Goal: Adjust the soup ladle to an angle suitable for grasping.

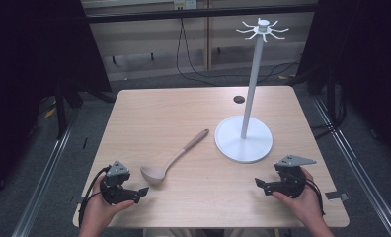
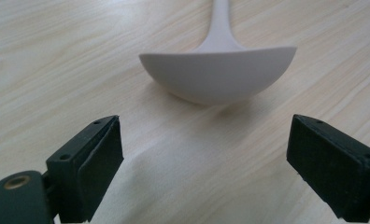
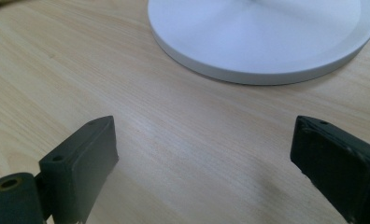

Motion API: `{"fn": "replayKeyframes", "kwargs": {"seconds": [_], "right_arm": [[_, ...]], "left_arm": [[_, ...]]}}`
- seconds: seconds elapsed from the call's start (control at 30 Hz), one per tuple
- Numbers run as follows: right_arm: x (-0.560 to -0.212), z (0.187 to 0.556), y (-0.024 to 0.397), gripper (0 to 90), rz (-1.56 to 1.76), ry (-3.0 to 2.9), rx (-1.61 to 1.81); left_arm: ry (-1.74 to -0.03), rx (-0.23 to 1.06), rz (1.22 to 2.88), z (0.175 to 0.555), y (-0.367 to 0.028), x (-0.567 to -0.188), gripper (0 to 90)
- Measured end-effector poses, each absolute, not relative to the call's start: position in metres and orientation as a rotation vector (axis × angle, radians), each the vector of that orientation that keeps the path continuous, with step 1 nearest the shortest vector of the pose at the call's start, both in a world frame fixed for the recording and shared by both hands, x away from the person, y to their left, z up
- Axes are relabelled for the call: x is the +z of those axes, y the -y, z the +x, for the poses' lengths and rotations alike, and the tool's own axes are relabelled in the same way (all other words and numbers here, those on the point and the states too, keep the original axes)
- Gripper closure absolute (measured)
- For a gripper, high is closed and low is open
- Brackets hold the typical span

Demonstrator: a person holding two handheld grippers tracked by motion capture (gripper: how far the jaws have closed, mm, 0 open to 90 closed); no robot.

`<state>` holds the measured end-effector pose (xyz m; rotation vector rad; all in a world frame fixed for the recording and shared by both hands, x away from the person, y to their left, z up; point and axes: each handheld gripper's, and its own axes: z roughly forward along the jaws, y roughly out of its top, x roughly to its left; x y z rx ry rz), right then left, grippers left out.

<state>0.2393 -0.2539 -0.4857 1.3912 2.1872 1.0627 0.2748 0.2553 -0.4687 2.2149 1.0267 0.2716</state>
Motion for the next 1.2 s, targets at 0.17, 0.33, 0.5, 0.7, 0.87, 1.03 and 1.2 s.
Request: {"fn": "replayKeyframes", "kwargs": {"seconds": [0.17, 0.33, 0.5, 0.7, 0.87, 1.03, 1.2], "right_arm": [[-0.486, 0.238, 0.255, 7.1, 1.4, -2.186, 1.061], [-0.485, 0.235, 0.258, 7.1, 1.408, -2.186, 1.057], [-0.487, 0.232, 0.261, 7.1, 1.42, -2.185, 1.048], [-0.485, 0.224, 0.269, 7.3, 1.44, -2.158, 1.047], [-0.486, 0.221, 0.272, 7.3, 1.444, -2.155, 1.034], [-0.486, 0.219, 0.276, 7.6, 1.455, -2.148, 1.036], [-0.484, 0.218, 0.276, 7.7, 1.452, -2.143, 1.036]], "left_arm": [[-1.017, 0.257, 2.23, 0.277, -0.252, -0.468, 10.5], [-1.022, 0.246, 2.22, 0.28, -0.25, -0.463, 10.5], [-1.021, 0.253, 2.202, 0.285, -0.247, -0.459, 10.6], [-1.01, 0.243, 2.193, 0.292, -0.245, -0.454, 10.9], [-1.011, 0.239, 2.182, 0.296, -0.243, -0.453, 10.9], [-1.0, 0.22, 2.191, 0.303, -0.234, -0.448, 11.0], [-0.99, 0.212, 2.196, 0.314, -0.224, -0.441, 11.0]]}}
